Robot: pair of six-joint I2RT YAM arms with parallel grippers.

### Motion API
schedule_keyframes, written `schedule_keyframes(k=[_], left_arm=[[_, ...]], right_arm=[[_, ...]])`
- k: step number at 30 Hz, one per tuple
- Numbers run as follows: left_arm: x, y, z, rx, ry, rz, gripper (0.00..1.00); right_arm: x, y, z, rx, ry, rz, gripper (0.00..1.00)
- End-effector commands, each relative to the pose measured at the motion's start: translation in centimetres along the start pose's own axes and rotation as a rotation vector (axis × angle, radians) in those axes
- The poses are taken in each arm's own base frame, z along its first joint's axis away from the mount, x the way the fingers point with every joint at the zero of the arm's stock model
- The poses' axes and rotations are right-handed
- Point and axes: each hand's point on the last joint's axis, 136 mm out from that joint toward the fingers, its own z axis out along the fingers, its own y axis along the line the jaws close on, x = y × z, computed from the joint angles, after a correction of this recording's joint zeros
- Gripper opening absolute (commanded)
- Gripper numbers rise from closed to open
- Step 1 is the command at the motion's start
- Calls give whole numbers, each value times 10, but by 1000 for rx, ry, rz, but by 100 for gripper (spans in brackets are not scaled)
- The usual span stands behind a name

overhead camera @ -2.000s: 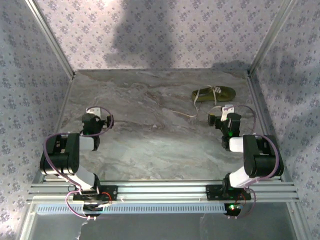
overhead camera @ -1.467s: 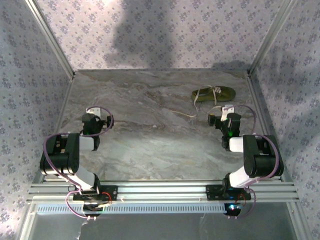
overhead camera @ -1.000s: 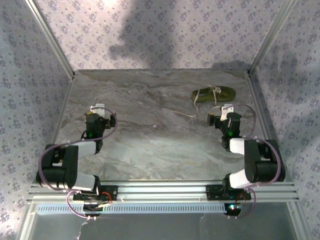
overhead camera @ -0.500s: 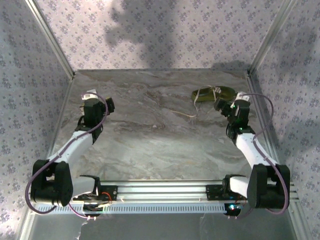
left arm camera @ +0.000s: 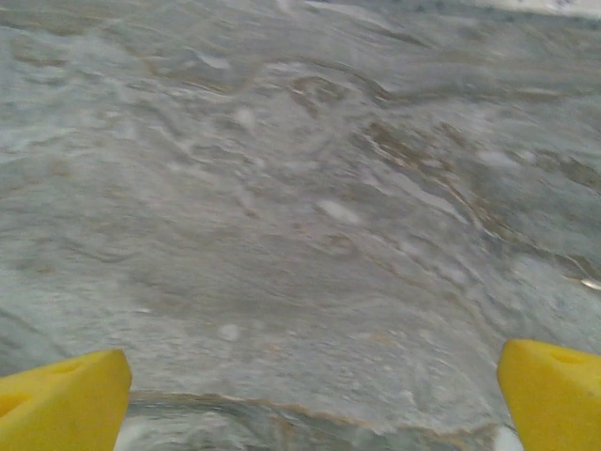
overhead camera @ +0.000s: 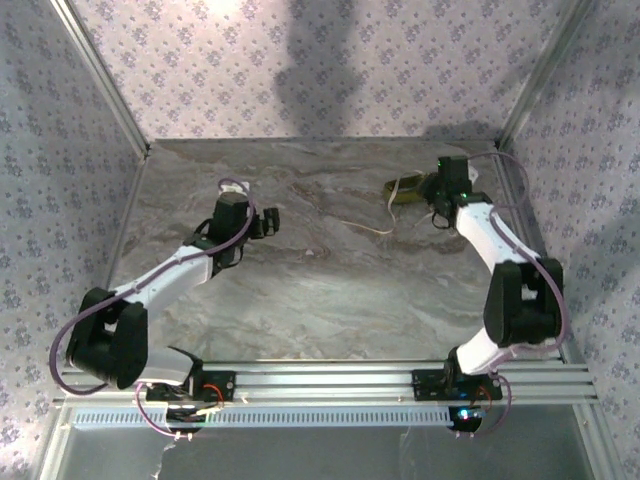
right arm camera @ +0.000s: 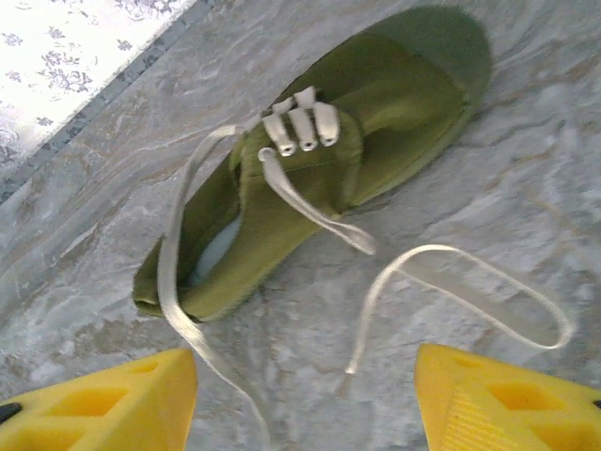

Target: Tie the shoes

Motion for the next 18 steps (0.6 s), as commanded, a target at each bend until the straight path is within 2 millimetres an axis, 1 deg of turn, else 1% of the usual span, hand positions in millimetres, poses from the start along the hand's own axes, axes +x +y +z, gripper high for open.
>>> schedule_keyframes(k=[1,4,7,8,10,13,18], left_arm=[[10,-18,2,31,57,52,100],[14,-27,0,44,68,73,100],[15,-29,-2,53,64,71,100],[15,-29,-3,54,64,70,100],[18,-29,-4,55,66,71,100],[23,-26,-4,43,82,76,100],[24,-24,-4,33,83,85,100]], right_arm=[[9,0,13,127,65,80,58],[13,12,31,148,118,118,56],[15,21,48,177,146,121,54],[20,20,55,197,166,118,53],[24,20,65,230,193,117,52],[25,16,74,273,195,125,51],[28,17,87,295,212,121,52]])
